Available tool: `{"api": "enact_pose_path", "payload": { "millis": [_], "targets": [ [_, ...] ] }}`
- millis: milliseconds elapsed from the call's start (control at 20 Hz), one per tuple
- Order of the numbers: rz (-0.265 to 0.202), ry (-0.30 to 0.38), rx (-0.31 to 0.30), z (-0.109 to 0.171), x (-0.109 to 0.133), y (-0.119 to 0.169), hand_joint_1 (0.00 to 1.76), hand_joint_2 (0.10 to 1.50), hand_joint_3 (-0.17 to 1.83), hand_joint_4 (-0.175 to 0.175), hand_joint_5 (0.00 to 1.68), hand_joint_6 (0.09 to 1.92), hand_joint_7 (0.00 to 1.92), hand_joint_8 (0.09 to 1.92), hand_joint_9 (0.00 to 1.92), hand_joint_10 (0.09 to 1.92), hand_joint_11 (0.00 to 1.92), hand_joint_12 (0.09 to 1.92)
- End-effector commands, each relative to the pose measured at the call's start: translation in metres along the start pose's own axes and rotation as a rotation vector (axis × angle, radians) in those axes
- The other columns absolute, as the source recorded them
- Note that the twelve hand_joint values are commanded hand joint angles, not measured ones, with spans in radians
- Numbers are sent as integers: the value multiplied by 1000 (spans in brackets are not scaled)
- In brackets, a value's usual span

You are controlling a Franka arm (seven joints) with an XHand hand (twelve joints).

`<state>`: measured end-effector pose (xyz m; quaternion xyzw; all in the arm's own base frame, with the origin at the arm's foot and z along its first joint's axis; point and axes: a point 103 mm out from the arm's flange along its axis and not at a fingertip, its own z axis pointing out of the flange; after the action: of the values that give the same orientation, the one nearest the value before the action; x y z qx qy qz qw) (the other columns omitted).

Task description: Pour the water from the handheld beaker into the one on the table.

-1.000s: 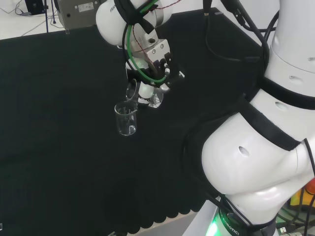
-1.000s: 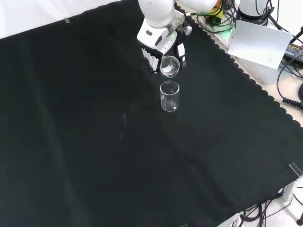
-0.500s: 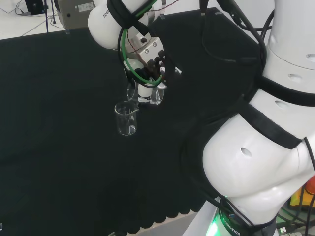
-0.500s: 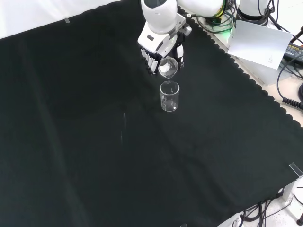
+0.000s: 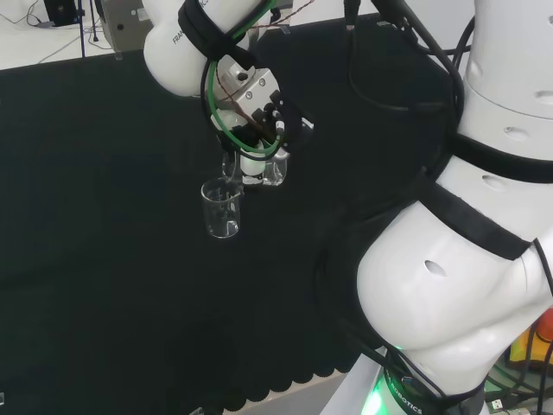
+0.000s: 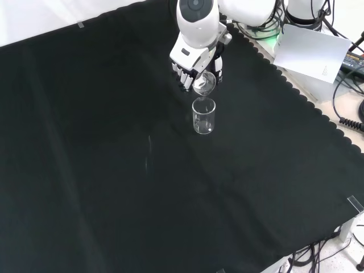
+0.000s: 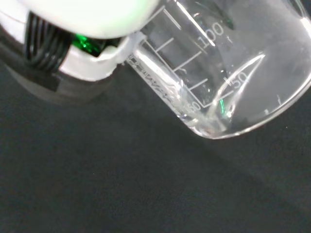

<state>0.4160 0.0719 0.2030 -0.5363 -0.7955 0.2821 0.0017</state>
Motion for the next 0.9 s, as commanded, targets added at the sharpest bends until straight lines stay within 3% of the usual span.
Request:
{"api": "enact_pose_path", "payload": {
  "millis": [50, 900],
  "targets": [
    [10, -38, 23, -5, 4, 3, 1164, 603, 810, -5, 1220, 840, 1485, 825, 1559, 639, 1399, 688],
    [43, -148, 108, -11, 12, 9, 1158, 609, 809, 12, 1209, 858, 1477, 836, 1561, 634, 1398, 693]
  ]
}}
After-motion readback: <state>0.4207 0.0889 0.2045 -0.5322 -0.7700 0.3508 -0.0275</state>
